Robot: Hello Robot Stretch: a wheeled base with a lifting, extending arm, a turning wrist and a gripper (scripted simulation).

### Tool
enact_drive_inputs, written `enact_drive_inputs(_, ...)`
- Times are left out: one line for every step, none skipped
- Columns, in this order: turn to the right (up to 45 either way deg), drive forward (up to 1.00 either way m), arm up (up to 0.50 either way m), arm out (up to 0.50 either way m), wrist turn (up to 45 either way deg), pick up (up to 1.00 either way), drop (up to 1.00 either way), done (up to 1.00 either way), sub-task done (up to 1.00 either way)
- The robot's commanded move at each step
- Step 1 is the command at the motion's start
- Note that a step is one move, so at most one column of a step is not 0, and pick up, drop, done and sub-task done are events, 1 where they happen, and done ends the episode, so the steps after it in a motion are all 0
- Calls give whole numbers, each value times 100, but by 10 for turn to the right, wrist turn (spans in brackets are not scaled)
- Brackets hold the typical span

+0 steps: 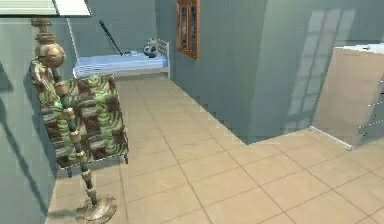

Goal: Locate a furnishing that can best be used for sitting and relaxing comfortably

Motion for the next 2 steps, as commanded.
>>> enact_drive_inputs(0, 100, 0, 0, 0, 0, 0, 0, 0)
enact_drive_inputs(-60, 0, 0, 0, 0, 0, 0, 0, 0)
